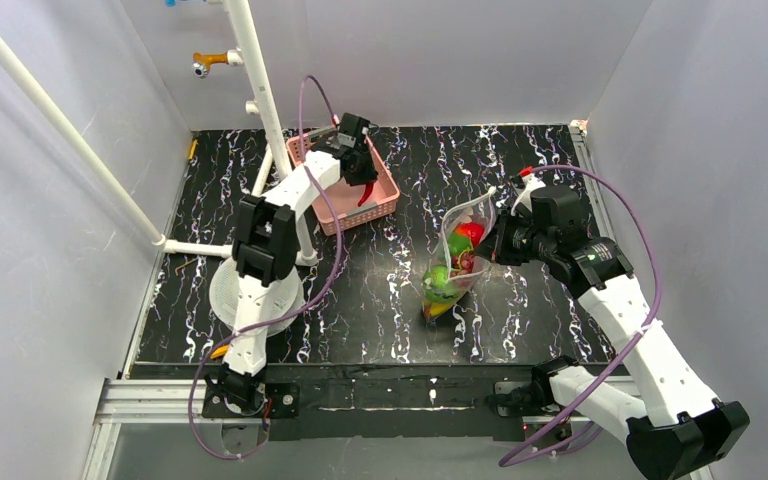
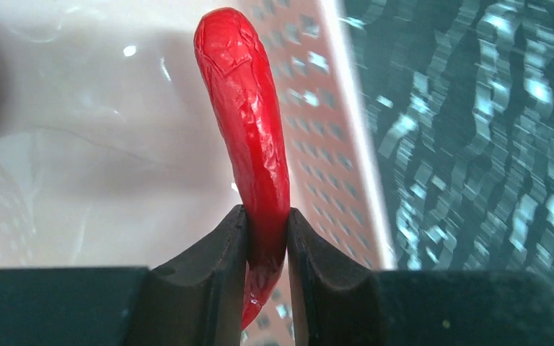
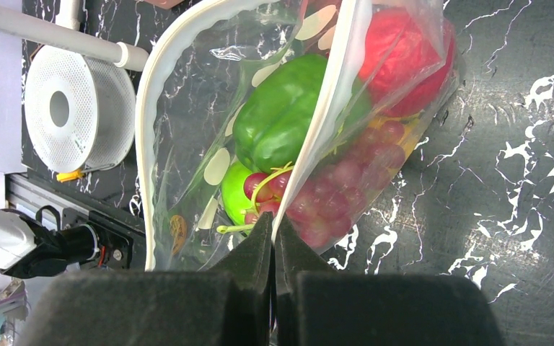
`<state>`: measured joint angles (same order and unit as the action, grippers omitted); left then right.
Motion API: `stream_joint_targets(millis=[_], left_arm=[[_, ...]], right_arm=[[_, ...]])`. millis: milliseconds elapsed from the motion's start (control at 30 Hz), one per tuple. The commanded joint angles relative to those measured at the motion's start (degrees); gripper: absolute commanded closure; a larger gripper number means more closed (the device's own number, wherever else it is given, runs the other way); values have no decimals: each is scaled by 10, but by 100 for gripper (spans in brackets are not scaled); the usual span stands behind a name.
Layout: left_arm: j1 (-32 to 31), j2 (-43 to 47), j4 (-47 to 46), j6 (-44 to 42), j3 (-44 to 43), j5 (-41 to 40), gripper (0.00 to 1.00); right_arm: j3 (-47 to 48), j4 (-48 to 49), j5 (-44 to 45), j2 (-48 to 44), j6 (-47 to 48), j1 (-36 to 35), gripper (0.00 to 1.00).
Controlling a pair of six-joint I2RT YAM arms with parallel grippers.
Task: Place the food in the zip-top bag and seal the zipper
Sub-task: Pick up the fake vegetable from the bin, then place the fake vegetable in the zipper food storage bag.
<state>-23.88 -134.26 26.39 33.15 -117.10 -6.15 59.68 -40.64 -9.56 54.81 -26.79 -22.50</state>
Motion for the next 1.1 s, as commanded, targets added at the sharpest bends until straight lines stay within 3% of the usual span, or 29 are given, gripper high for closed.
stream_joint_targets(millis=[0, 233, 533, 700, 867, 1067], left_arm=[[6, 167, 11, -36, 30, 156, 90], [5, 308, 4, 13, 149, 406, 90], [2, 506, -93, 113, 353, 636, 90], [-29, 555, -134, 167, 410, 669, 91], [-80, 562, -190, 249, 450, 637, 94], [-105, 546, -318, 423, 516, 613, 93]], right_arm=[[24, 18, -2, -15, 1, 4, 99], [16, 51, -9, -18, -3, 4, 99], [27, 104, -50, 16, -12, 0, 99], [42, 125, -47, 43, -16, -23, 99], [46, 142, -17, 53, -28, -54, 99], [44, 160, 20, 52, -43, -98, 99]])
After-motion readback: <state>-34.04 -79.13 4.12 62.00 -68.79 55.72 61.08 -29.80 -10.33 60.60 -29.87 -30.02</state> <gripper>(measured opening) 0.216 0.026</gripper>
